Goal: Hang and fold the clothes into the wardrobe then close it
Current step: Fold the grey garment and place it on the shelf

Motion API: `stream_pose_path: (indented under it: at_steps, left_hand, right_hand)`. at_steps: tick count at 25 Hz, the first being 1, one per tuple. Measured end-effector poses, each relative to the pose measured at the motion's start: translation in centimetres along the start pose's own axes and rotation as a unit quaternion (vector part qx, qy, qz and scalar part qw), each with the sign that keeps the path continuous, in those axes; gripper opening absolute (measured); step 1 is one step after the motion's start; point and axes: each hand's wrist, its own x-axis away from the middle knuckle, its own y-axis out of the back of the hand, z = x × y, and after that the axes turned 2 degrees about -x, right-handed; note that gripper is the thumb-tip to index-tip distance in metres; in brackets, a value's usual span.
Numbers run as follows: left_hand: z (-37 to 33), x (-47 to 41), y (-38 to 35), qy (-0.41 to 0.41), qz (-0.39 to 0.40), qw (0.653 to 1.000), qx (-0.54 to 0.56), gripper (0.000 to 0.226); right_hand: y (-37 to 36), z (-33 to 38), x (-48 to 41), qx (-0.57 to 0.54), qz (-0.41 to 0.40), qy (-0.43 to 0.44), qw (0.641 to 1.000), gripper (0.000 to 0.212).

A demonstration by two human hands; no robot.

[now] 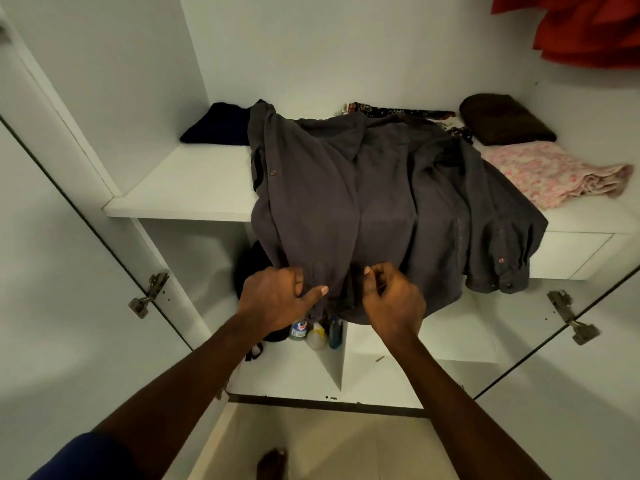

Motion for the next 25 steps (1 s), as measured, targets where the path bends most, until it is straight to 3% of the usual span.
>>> stream_pose_path:
  at_steps: [4, 7, 13, 16, 18, 20, 25]
  left_hand:
    - [-2.1, -2.8, 3.4, -0.162, -0.059, 0.985, 0.025, 0.055]
    - [-4.8, -6.4, 5.7, -0.236, -0.074, 0.967, 0.055, 0.051]
    - [-12.4, -15.4, 8.0, -0.382, -0.077, 0.921, 0.014, 0.039]
    - [-15.1, -21.1, 6.9, -0.375, -0.029, 0.923, 0.084, 0.020]
    - [-15.6, -25.1, 5.5, -0.349, 0.026, 0.926, 0.142, 0.007]
    - [-15.4, -29.6, 4.1, -0.350, 0.082, 0.921, 0.153, 0.010]
    - [-15.7, -36.9, 2.1, -0.424, 0.164, 0.887, 0.085, 0.014]
  right_hand:
    - [3.7, 1.7, -3.5, -0.027, -0.099, 0.056, 0.993, 0.018]
    - [6.9, 2.5, -7.3, -0.014, -0.152, 0.025, 0.988, 0.013]
    - [11.7, 0.1, -15.6, 0.105, -0.058, -0.113, 0.986, 0.033]
    - [11.5, -1.1, -17.3, 0.193, 0.018, -0.142, 0.971, 0.037]
    - [10.7, -1.4, -18.1, 0.264, 0.026, -0.132, 0.955, 0.033]
    - [10.7, -1.4, -19.6, 0.306, -0.006, -0.139, 0.942, 0.028]
    - [13.2, -1.0, -22.1, 0.324, -0.178, -0.230, 0.900, 0.024]
